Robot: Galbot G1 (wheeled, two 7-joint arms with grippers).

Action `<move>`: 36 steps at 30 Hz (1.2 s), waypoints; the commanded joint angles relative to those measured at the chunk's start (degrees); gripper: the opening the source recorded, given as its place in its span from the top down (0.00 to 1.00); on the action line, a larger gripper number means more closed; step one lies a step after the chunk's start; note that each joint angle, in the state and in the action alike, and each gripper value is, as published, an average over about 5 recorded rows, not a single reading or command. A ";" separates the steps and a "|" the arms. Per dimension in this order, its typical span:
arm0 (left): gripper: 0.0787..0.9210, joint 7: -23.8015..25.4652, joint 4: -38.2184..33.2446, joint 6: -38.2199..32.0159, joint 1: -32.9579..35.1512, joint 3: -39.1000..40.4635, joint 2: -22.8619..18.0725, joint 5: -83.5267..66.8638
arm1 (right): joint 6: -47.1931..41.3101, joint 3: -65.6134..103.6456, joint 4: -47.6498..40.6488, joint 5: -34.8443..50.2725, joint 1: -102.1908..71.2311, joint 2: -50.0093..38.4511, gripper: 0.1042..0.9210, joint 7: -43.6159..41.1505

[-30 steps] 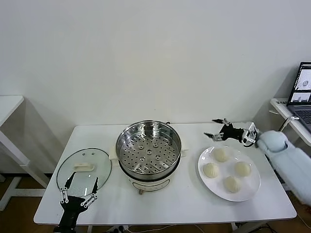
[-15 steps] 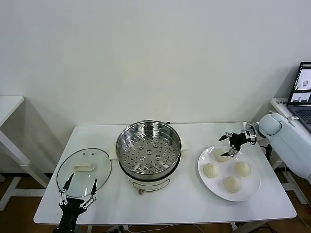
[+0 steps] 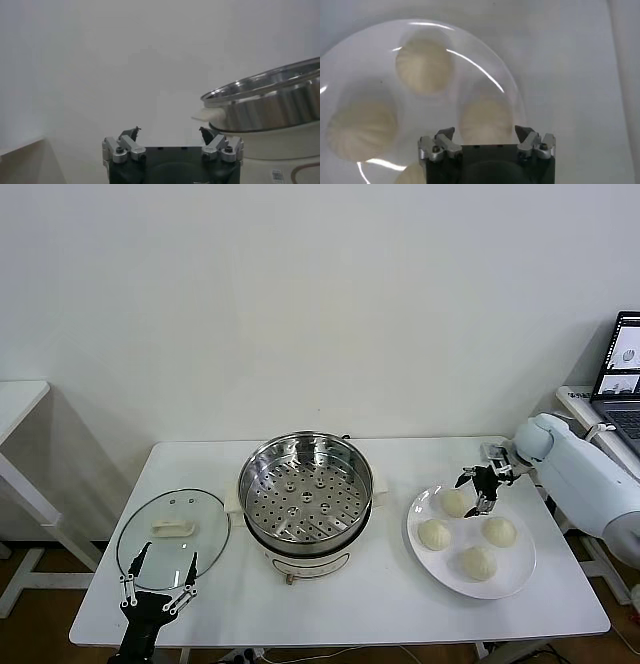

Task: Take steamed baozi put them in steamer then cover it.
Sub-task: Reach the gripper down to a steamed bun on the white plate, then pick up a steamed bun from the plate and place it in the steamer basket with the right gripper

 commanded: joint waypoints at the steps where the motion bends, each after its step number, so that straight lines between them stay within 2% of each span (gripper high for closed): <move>1: 0.12 -0.04 0.07 -0.03 0.02 -0.02 -0.05 -0.04 | 0.50 -0.97 -2.21 -2.58 0.91 2.12 0.20 0.11; 5: 0.12 -0.11 0.17 -0.10 -0.01 -0.08 -0.07 -0.07 | 0.85 -1.08 -1.60 -3.45 0.86 2.03 0.30 0.66; 8: 0.12 -0.14 0.21 -0.13 -0.05 -0.10 -0.07 -0.10 | 1.62 -1.27 0.06 -3.91 0.91 1.13 0.34 0.96; 15: 0.12 -0.14 0.45 -0.06 -0.42 0.01 0.06 -0.12 | 4.86 -2.55 10.70 -1.83 3.82 -3.28 0.35 0.97; 20: 0.12 -0.16 0.01 0.19 -0.60 0.29 0.16 -0.12 | 12.41 -7.38 21.66 2.56 13.76 -4.65 0.34 -0.39; 26: 0.12 -0.24 -0.40 0.26 -0.82 0.82 0.16 -0.12 | 24.39 -13.69 24.71 3.58 25.78 3.69 0.34 -1.26; 36: 0.12 -0.37 -0.76 -0.36 -0.64 1.14 0.67 -0.14 | 36.02 -19.12 23.25 0.93 31.65 20.40 0.33 -2.10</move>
